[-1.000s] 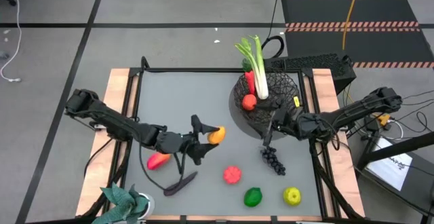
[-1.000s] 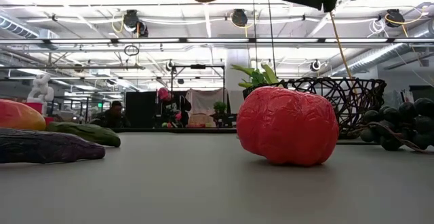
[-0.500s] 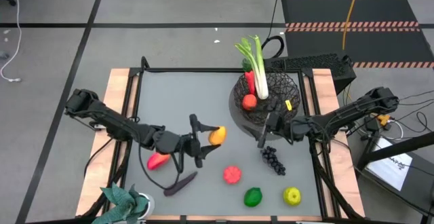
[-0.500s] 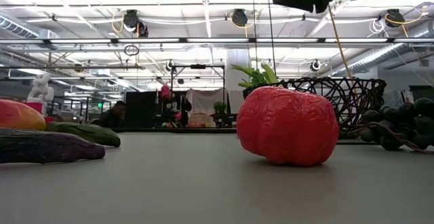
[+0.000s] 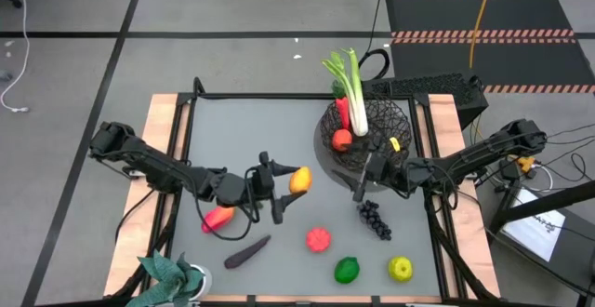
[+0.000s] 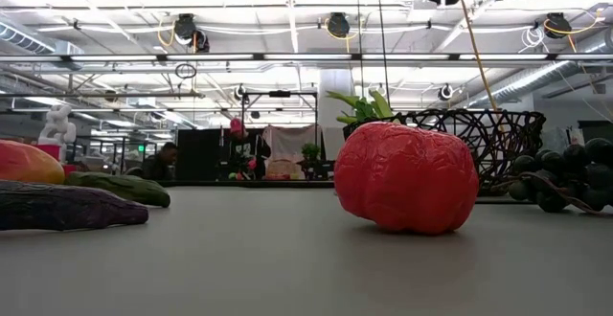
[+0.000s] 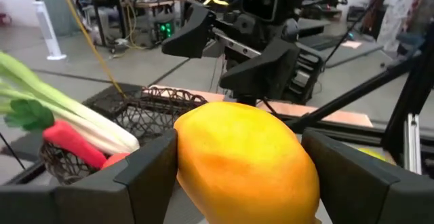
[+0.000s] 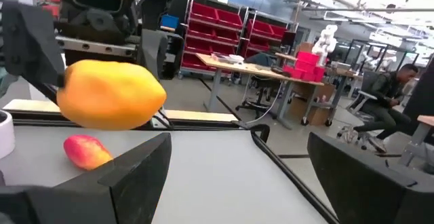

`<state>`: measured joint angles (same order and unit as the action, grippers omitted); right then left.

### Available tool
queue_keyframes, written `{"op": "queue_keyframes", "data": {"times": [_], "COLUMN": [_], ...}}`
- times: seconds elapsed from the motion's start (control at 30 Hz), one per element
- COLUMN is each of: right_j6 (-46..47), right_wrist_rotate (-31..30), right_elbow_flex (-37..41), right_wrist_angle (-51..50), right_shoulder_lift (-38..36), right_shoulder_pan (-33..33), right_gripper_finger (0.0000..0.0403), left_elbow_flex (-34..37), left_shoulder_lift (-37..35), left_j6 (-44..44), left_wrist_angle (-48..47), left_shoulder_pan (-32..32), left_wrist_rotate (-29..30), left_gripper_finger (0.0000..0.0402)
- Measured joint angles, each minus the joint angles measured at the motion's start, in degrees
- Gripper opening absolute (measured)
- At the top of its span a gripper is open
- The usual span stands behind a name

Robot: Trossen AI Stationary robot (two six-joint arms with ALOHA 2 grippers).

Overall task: Build produce basket
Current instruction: Put the lemon into the black wire basket

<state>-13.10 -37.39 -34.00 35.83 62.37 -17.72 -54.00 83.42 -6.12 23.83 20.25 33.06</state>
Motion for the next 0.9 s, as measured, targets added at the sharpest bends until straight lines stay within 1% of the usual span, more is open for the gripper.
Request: {"op": "queue_keyframes", "data": {"times": [0.1,0.23,0.3,0.37,0.43,0.5,0.63,0.77,0.9], "right_j6": [-2.5,-9.7,-12.7,-15.0,-15.4,-14.5,-9.8,-1.4,7.9], "right_wrist_rotate": [0.6,7.6,8.8,8.9,7.2,5.7,6.9,9.5,12.0], "right_elbow_flex": [0.0,0.0,0.0,0.0,0.0,0.0,0.0,0.0,0.0], "right_wrist_angle": [0.0,-0.3,0.5,1.3,4.8,8.3,10.0,9.7,10.1], "right_shoulder_lift": [0.0,0.1,0.9,2.0,3.3,4.2,4.4,4.4,4.4], "right_shoulder_pan": [0.0,-1.5,-3.0,-4.3,-4.9,-4.8,-4.4,-4.2,-2.4], "right_gripper_finger": [0.0338,0.0338,0.0338,0.0338,0.0338,0.0338,0.0338,0.0338,0.0338], "left_elbow_flex": [0.0,0.0,0.0,0.0,0.0,0.0,0.0,0.0,0.0], "left_shoulder_lift": [0.0,0.0,0.0,0.0,0.0,0.0,0.0,0.0,0.0], "left_j6": [-2.0,-1.9,-1.7,1.4,6.7,12.3,23.3,34.1,39.7], "left_wrist_angle": [0.0,0.0,0.0,0.0,-0.1,-0.2,-0.5,-0.6,-2.8], "left_shoulder_pan": [0.0,0.0,0.0,0.0,0.1,0.1,0.1,0.1,0.1], "left_wrist_rotate": [0.0,-1.0,-1.6,-2.5,-3.4,-4.4,-5.9,-6.0,-6.1], "left_gripper_finger": [0.03,0.0301,0.0301,0.0301,0.0301,0.0301,0.0301,0.0301,0.0301]}}
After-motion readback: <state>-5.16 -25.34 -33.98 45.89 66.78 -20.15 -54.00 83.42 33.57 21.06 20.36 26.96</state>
